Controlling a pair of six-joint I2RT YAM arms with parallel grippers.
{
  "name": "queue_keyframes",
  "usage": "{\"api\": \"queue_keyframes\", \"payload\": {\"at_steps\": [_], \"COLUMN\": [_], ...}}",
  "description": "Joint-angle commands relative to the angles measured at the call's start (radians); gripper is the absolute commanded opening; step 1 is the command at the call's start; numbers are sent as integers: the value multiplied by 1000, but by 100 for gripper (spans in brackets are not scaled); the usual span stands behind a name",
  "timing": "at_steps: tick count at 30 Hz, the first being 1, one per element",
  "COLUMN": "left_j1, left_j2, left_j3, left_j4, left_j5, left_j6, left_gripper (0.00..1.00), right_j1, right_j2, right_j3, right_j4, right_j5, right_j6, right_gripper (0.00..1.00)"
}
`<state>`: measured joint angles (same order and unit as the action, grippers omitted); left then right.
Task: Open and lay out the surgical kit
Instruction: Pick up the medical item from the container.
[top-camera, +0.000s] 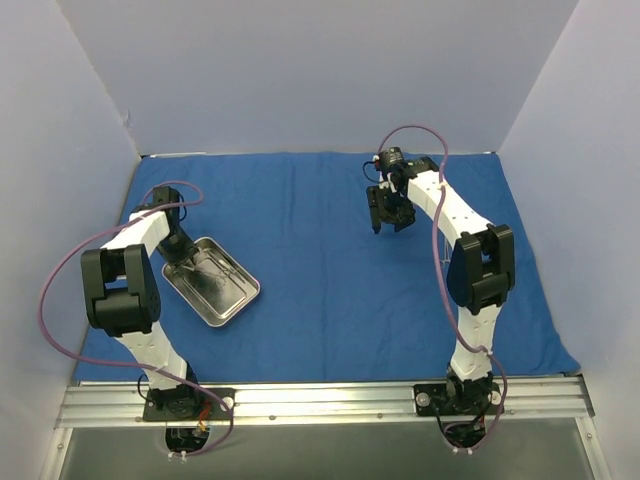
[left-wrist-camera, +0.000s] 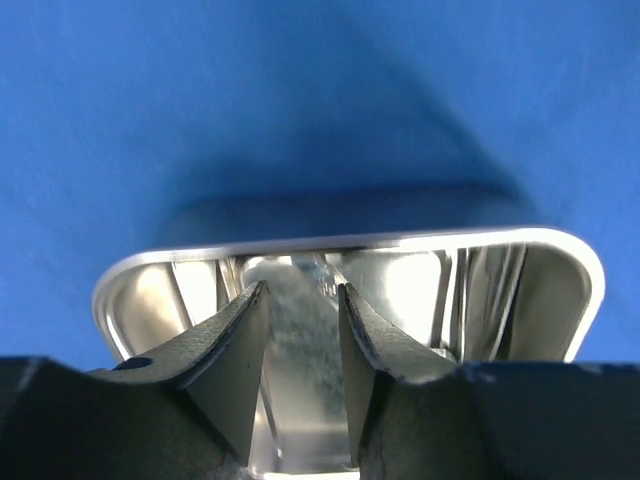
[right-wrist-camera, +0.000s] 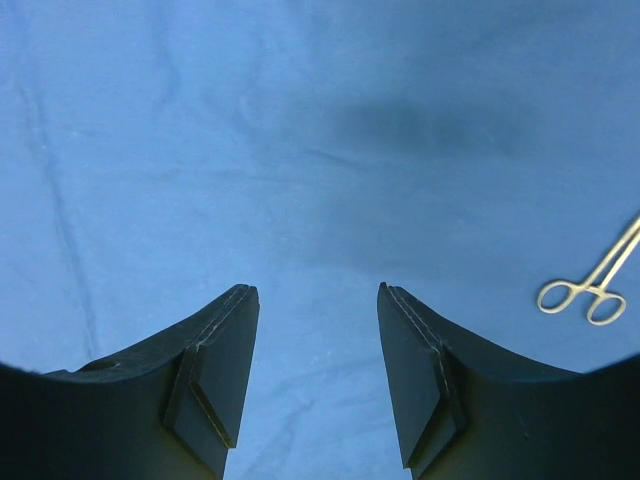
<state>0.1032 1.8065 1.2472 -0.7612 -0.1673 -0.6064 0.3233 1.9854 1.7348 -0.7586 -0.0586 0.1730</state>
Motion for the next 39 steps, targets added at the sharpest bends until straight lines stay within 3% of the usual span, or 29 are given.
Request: {"api": "queue_keyframes", "payload": {"at_steps": [1,14,21,22,27,33,39], "left_j1": [10,9,1,1,1,1,-13], "left_j2": [31,94,114,113,67,-33,-153], "left_j3": [29,44,32,25,20,76,81], "left_j4": [95,117,89,91,71,-9,-17], "left_j5": [-58,-93,-84,-84,-77,-60,54], "left_j6": [19,25,2,2,19,66,149], "left_gripper": [42,42,19,12,3,2,2], "right_j1": [7,3,3,3,5,8,17], "right_j2": [-68,-111,-131,-134,-131,-105,-54], "right_j3": [-27,-69,-69,-69,-58,-23,54], "right_j4": [-2,8,8,8,4,8,7], "right_j5": [-37,-23,-1,0,5,5,-58], "right_j6": [-17,-27,-30,-30,-27,-15,-3], "right_gripper": [51,50,50,50,50,50,46]}}
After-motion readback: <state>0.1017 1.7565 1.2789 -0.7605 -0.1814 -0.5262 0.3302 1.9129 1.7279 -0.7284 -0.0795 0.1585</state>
